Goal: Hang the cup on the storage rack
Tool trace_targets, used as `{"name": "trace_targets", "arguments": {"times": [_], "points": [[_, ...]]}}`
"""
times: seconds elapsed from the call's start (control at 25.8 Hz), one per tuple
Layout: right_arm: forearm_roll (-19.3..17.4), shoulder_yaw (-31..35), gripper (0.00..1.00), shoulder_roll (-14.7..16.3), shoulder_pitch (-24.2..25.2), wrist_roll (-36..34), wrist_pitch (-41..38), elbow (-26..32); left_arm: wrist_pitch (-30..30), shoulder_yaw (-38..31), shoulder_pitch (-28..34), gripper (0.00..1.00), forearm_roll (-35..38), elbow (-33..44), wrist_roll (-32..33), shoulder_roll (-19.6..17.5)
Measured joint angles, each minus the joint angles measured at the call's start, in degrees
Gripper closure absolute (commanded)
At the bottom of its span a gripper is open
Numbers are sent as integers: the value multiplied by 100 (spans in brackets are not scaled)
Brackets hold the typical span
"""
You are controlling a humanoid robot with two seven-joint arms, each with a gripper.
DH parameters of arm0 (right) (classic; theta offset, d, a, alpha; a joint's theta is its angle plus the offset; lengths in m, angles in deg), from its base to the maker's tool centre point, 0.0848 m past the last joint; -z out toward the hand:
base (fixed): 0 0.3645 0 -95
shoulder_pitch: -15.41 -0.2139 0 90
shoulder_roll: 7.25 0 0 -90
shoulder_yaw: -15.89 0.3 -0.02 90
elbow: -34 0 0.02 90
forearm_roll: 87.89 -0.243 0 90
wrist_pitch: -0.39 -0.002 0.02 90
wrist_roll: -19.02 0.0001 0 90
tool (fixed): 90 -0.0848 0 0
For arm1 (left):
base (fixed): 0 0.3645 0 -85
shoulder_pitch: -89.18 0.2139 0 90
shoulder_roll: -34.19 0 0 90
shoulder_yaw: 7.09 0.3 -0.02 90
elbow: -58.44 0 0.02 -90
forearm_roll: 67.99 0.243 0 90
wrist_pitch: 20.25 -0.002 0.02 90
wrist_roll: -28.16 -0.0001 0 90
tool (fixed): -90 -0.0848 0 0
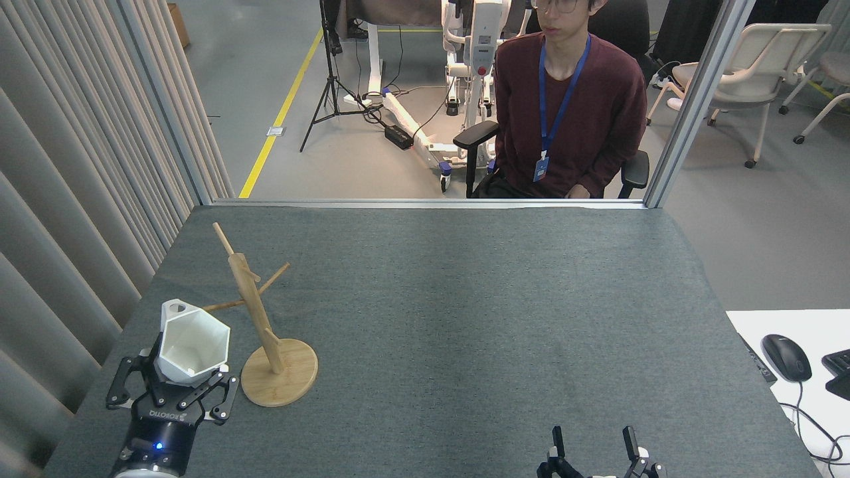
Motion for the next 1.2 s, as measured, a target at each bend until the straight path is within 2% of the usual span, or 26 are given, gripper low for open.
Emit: {"name": "trace_targets", "arguments": {"times": [0.35,0.43,0.46,0.54,1.2], "points": [[2,7,1,4,11,-38,-46,1,-82,113,-402,52,360,-654,-14,50],[0,9,1,3,13,-42,-47,1,-111,116,-431,49,389,-704,-19,52],[-1,9,1,2,15,-43,-47,1,-112,118,-436,38,396,-719,-21,54],[-1,9,1,-3,14,-43,-49,1,-124,118,-444,1,401,-730,-22,55],[-5,11,1,-46,-21,-74,-48,1,-14,249,-366,0,308,-407,-156,33]]}}
